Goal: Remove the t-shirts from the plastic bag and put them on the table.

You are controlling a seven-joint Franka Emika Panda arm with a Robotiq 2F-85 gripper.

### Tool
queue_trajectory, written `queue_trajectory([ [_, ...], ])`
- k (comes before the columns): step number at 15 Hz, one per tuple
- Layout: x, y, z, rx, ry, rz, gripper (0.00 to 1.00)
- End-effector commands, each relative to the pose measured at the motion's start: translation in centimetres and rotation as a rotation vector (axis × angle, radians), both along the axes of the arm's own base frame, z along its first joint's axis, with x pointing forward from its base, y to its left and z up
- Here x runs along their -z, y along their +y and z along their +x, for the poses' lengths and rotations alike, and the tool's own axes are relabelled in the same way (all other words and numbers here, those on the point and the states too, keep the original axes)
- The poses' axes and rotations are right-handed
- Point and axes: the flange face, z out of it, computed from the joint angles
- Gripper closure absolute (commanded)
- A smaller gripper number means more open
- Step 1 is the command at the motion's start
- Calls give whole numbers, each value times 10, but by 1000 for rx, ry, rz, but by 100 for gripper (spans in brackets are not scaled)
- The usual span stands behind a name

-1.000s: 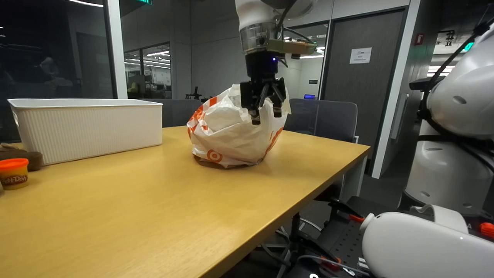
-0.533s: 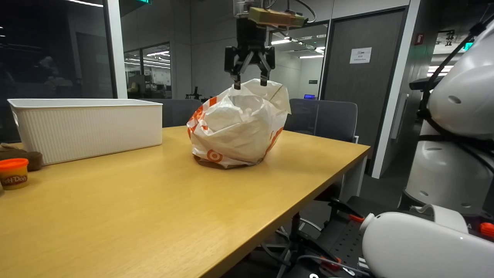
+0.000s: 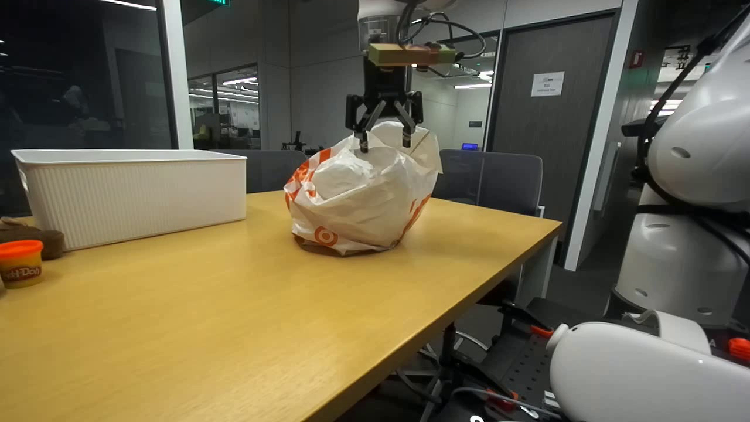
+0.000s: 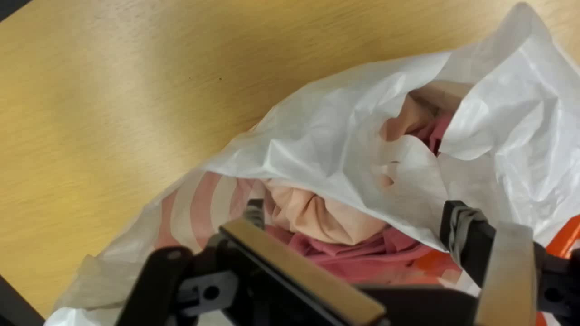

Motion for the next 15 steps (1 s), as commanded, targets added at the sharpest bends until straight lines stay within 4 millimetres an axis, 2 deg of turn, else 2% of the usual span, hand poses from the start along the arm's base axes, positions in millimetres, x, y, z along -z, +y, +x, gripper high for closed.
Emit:
queue_trajectory([
  [1,-9,-17,6,75,-124,2,0],
  [5,-11,-24,10,135,-189,13,0],
  [8,-11,-23,5,150,-220,-23,0],
  [15,45,-20,-4,151,-152,-13,0],
])
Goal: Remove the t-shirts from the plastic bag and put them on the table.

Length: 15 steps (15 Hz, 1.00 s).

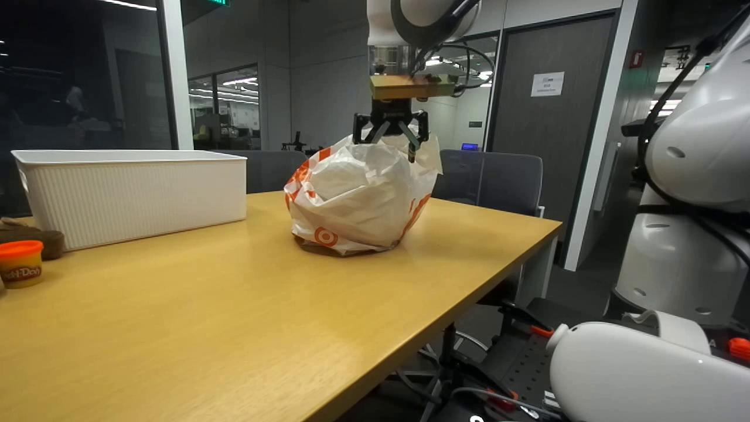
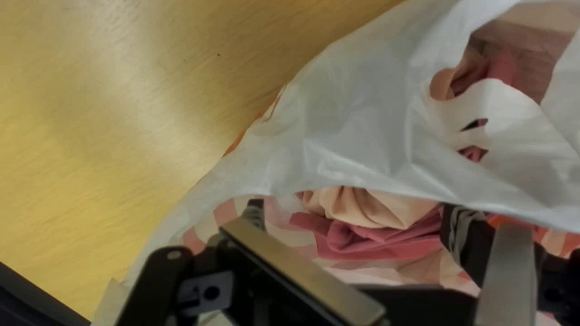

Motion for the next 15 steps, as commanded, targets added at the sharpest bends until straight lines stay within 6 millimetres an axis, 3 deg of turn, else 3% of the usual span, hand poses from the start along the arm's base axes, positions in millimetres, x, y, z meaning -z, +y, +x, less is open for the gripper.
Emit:
queue_trajectory([
  [1,18,0,0,-7,-59,-2,0],
  [5,32,-6,14,-54,-135,-48,0],
  [12,64,-1,32,-143,-159,91,0],
  [15,77,-5,33,-211,-149,-24,0],
])
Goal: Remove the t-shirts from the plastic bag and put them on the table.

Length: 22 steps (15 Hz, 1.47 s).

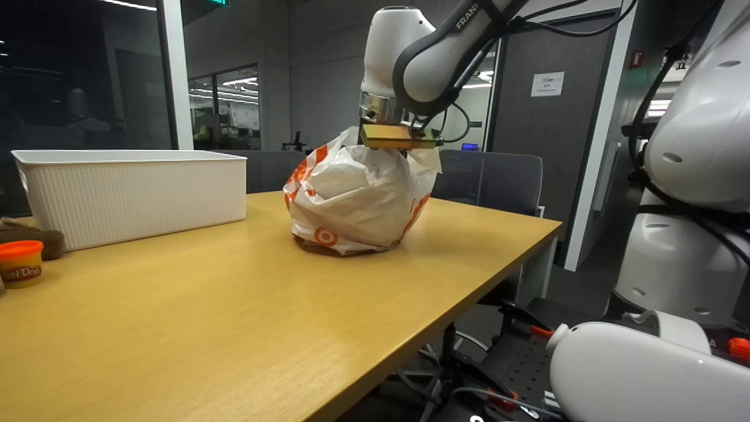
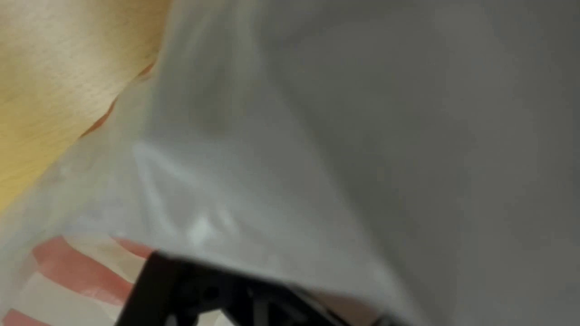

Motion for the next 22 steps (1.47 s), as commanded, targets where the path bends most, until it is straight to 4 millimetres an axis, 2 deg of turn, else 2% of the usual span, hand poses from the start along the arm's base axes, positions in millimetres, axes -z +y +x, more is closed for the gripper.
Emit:
queue_trajectory([
  [1,8,-4,2,-80,-15,-98,0],
  [3,13,-4,0,-114,-2,-133,0],
  [4,14,-2,-1,-125,3,-117,25],
  [5,13,0,-1,-123,-1,-110,27],
  [6,12,1,-2,-122,0,-98,34],
  [9,9,5,-2,-115,-1,-65,60],
  [14,7,3,-3,-101,23,18,99],
  [19,3,0,-4,-91,48,57,98],
  [22,-17,4,-13,-88,56,19,97],
])
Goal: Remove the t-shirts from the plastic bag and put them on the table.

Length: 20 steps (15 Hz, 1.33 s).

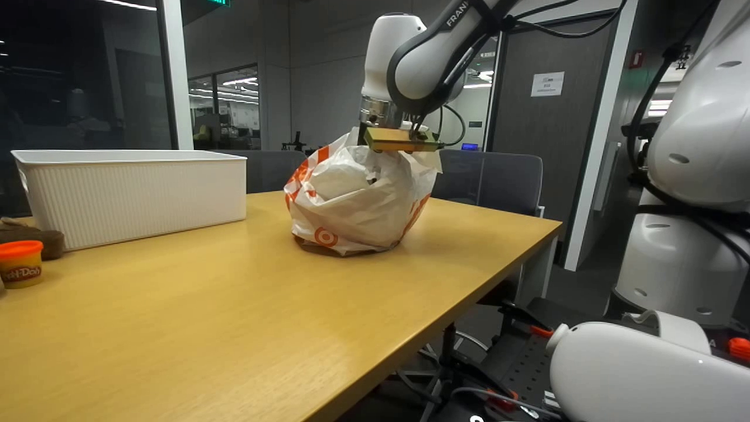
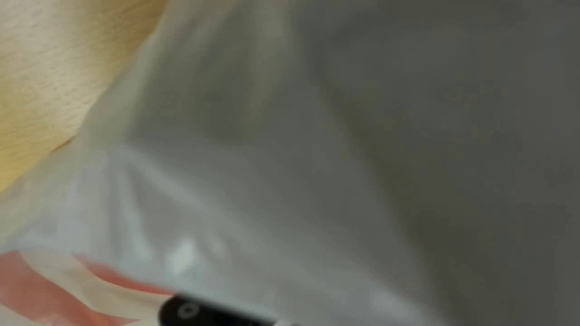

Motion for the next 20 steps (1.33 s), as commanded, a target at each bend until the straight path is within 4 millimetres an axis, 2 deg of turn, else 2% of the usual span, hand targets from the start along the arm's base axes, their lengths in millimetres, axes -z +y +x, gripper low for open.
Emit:
queue_trajectory([
  [1,-36,8,-19,-11,-16,-49,97],
  [5,-92,42,-51,-30,-53,-112,98],
  [8,-142,51,-74,-21,-89,-165,96],
  [13,-204,46,-107,59,-178,-400,96],
  [17,-253,37,-126,125,-243,-419,98],
  [20,-297,29,-140,204,-384,-419,98],
])
